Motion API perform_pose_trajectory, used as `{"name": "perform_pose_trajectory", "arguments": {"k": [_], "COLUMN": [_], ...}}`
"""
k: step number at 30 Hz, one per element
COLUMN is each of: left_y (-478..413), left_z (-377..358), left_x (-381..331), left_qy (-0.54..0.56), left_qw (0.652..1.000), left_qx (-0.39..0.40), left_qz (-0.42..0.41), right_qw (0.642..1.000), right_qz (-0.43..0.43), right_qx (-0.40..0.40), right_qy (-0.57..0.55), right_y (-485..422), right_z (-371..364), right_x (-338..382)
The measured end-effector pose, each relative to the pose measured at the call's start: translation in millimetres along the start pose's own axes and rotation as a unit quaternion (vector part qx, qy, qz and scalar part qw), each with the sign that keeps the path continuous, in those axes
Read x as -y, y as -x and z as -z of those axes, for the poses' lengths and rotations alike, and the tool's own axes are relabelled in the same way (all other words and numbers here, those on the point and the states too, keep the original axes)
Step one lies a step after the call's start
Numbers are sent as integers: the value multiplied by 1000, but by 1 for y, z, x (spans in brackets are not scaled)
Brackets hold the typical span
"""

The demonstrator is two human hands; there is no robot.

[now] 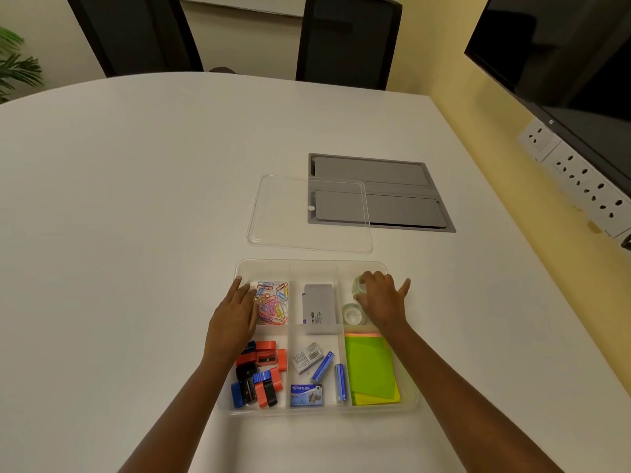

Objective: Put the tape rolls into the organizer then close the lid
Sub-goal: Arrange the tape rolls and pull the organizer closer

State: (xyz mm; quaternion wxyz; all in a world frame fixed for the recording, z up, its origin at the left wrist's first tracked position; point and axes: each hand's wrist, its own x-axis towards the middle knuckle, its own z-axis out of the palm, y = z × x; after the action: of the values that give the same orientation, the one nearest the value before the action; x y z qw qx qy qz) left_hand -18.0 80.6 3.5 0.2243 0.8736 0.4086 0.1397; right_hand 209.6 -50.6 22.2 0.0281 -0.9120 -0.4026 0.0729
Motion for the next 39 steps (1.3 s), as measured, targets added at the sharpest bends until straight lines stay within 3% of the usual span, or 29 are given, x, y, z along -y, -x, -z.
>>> {"name": "perform_pose_trajectory", "arguments": {"k": [3,7,13,18,23,31,39], "left_y": [0,0,0,0,0,-1,-1], "left_z": [0,-1,-1,-2,-4,-5,-3], "left_x": [0,0,0,1,4,5,3], "left_qy": [4,8,6,0,-10,-13,-3], "left_qw": [1000,1000,1000,1000,1000,1000,1000], "left_qx": [-4,-6,-3,-1,-8,-22,-8], "left_qz": [-1,1,3,5,-5,-17,-7], "right_qw": [1000,999,993,998,996,990,989], "right_qz": [-14,-33,-75,-7,12,11,-28], "right_qx": [-10,36,29,-60,-15,-47,-127], "right_qy": [-20,5,-90,21,93,133,-75], "right_y": [13,30,27,14,6,6,35], "right_z": [0,-7,-3,5,7,2,-2], "right_x": [-1,3,6,6,4,-1,-15]}}
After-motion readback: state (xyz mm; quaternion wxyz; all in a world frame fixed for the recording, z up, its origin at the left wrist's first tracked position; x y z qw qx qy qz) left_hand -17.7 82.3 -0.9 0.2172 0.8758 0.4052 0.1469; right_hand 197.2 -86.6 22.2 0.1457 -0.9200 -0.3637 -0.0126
